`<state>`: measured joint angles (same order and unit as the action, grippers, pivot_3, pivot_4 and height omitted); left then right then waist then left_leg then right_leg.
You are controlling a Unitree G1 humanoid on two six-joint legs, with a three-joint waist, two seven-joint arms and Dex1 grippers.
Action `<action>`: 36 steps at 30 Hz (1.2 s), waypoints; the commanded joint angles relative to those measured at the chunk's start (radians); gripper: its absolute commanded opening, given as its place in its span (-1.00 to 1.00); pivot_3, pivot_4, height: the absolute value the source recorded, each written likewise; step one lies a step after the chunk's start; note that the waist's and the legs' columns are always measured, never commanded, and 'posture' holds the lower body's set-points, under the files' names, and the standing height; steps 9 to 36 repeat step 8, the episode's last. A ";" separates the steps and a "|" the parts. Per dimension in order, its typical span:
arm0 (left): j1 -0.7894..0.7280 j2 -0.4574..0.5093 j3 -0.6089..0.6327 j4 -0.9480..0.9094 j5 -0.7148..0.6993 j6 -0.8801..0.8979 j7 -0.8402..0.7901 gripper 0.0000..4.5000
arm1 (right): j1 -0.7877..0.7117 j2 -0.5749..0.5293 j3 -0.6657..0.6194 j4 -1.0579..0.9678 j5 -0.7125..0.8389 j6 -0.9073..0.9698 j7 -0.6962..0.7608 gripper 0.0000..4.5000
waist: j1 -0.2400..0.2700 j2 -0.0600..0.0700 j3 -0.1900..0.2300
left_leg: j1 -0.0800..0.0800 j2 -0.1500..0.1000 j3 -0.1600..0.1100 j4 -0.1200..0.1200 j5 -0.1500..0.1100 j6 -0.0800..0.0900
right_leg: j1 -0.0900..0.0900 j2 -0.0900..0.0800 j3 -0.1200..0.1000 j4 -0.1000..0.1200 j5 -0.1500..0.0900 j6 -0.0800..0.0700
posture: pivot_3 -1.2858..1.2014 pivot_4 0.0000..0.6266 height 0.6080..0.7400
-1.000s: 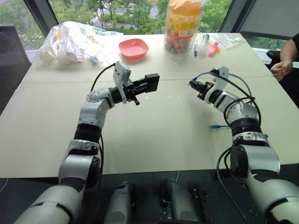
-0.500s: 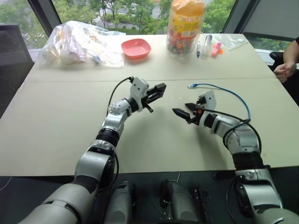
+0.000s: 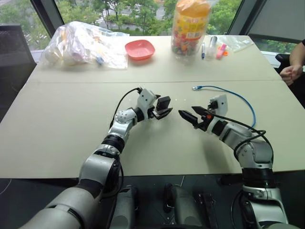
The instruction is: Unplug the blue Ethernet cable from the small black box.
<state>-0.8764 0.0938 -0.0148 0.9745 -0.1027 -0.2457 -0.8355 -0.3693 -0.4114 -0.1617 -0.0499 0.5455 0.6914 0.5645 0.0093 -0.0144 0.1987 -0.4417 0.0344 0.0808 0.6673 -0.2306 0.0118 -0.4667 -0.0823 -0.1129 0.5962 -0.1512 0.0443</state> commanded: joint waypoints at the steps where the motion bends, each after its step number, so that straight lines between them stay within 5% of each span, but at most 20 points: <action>1: 0.094 0.079 0.017 -0.367 -0.129 0.222 -0.118 0.98 | 0.023 -0.038 -0.037 -0.097 0.031 -0.013 0.033 1.00 | -0.004 0.000 0.000 | 0.000 0.000 0.000 0.000 0.000 0.000 | 0.000 0.000 0.000 0.000 0.000 0.000 | 0.03 -0.52 1.00; 5: 0.266 0.216 0.046 -0.801 -0.328 0.642 -0.139 0.98 | 0.074 -0.084 -0.026 -0.144 0.023 -0.016 0.064 1.00 | -0.006 0.001 0.000 | 0.001 0.001 0.000 0.000 0.000 0.000 | 0.000 0.001 0.000 0.001 0.000 -0.001 | 0.03 -0.52 1.00; 8: 0.368 0.311 0.070 -0.966 -0.374 0.785 -0.107 0.98 | 0.100 -0.092 -0.021 -0.167 0.024 -0.020 0.068 1.00 | -0.006 0.001 0.000 | 0.002 0.001 0.000 0.000 0.000 0.000 | 0.001 0.001 0.001 0.001 -0.001 0.002 | 0.03 -0.52 1.00; 36: 0.368 0.311 0.070 -0.966 -0.374 0.785 -0.107 0.98 | 0.100 -0.092 -0.021 -0.167 0.024 -0.020 0.068 1.00 | -0.006 0.001 0.000 | 0.002 0.001 0.000 0.000 0.000 0.000 | 0.001 0.001 0.001 0.001 -0.001 0.002 | 0.03 -0.52 1.00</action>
